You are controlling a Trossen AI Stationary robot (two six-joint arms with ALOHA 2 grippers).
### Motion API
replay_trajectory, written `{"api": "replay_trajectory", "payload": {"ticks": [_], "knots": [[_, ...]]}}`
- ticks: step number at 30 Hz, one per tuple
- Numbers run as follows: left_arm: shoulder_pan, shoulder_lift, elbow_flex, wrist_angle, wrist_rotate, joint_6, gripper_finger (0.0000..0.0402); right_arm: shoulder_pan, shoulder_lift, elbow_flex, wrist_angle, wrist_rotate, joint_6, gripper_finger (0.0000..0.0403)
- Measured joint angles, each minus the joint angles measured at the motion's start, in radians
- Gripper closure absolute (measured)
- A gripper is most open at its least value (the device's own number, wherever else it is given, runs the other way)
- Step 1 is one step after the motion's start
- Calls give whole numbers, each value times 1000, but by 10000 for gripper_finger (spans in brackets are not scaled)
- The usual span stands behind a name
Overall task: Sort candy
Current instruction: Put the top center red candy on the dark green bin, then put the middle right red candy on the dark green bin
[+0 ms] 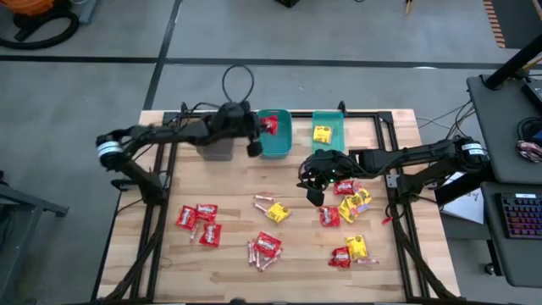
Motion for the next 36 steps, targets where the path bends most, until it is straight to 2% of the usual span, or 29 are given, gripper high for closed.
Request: {"api": "replay_trajectory", "payload": {"ticks": [6, 10, 13, 27, 29, 33, 36], "knots": [[66, 169, 148, -106, 17, 48, 391, 0, 0, -6, 1, 0, 13, 275], [110, 229, 195, -110, 89, 49, 391, 0, 0, -19, 1, 0, 37, 275], [131, 252, 220, -120, 103, 31, 385, 0, 0, -31, 6, 2, 38, 275], [142, 256, 233, -254, 135, 27, 306, 0, 0, -49, 97, 25, 37, 275], [142, 246, 233, -284, 184, 14, 299, 0, 0, -49, 104, 25, 38, 275], [134, 207, 231, -349, 344, -28, 300, 0, 0, -49, 106, 26, 69, 275], [105, 158, 201, -372, 355, -39, 312, 0, 0, -49, 106, 26, 96, 275]]}}
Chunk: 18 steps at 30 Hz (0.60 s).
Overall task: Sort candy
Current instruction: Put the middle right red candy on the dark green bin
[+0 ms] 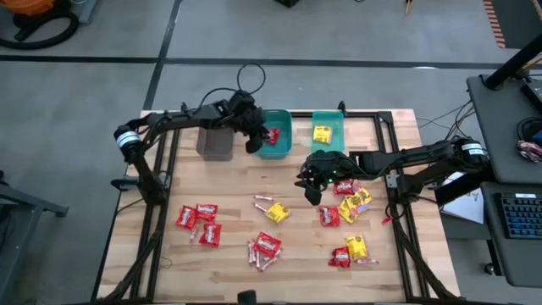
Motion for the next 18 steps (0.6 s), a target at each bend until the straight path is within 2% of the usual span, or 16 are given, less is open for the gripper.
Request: {"api": "replay_trajectory", "payload": {"ticks": [9, 15, 18], "knots": [[-138, -238, -184, 41, -25, -20, 350, 0, 0, 0, -2, 0, 108, 275], [-214, -441, -388, 206, -25, -135, 353, 0, 0, 0, -23, 0, 107, 275], [-259, -532, -506, 352, -26, -197, 353, 0, 1, 0, -25, 0, 63, 275]]}}
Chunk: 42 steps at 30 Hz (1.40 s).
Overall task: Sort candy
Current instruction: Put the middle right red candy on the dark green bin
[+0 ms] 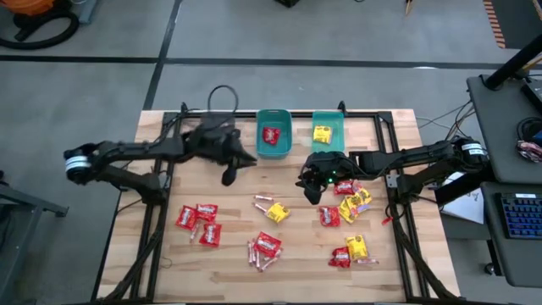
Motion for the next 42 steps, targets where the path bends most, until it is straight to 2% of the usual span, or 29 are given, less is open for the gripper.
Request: {"api": "replay_trajectory", "payload": {"ticks": [4, 8, 15, 19, 22, 26, 31, 37, 42], "knots": [[-62, -87, -133, 169, 1, -37, 353, -1, 0, 0, 0, 0, -22, 275], [-104, -152, -208, 249, 1, -74, 353, -1, 0, 0, 1, 0, -59, 275], [-174, -263, -253, 252, -12, -112, 353, -1, 0, 0, 10, 1, -84, 275], [-210, -358, -286, 186, -124, -124, 353, -1, 4, 0, 32, 0, -123, 275], [-221, -448, -295, 53, -179, -155, 353, -1, 4, 0, 46, 1, -150, 275], [-223, -585, -284, -112, -198, -187, 353, -1, 4, 0, 64, 16, -183, 275], [-223, -718, -285, -228, -207, -133, 353, 0, 15, 0, 89, 79, -185, 275], [-223, -777, -350, -198, -207, -86, 353, -7, 29, -1, 99, 124, -96, 275], [-223, -779, -424, -97, -207, -95, 353, -14, 29, 55, 38, 98, 34, 275]]}}
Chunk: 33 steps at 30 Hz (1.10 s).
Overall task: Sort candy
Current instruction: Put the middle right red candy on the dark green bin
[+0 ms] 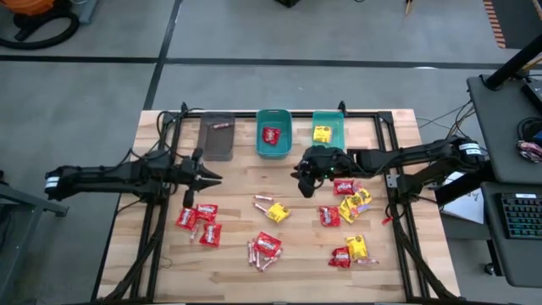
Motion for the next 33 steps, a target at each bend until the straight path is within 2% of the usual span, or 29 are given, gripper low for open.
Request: {"api": "replay_trajectory", "payload": {"ticks": [9, 12, 18, 22, 27, 33], "knots": [[0, 0, -10, 2, 0, -22, 353, 39, 78, 77, -135, -250, 259, 275], [0, 2, -10, 8, 0, -21, 353, 65, 121, 96, -245, -309, 370, 275], [0, 2, -10, 62, 0, -19, 353, 134, 206, 200, -617, -318, 558, 275], [0, 2, -10, 73, 0, -15, 353, 184, 268, 303, -805, -305, 612, 275], [0, 2, -10, 71, 0, -15, 353, 238, 340, 367, -913, -293, 639, 274], [0, 2, -10, 71, 0, -10, 353, 282, 375, 377, -937, -369, 707, 240]]}}
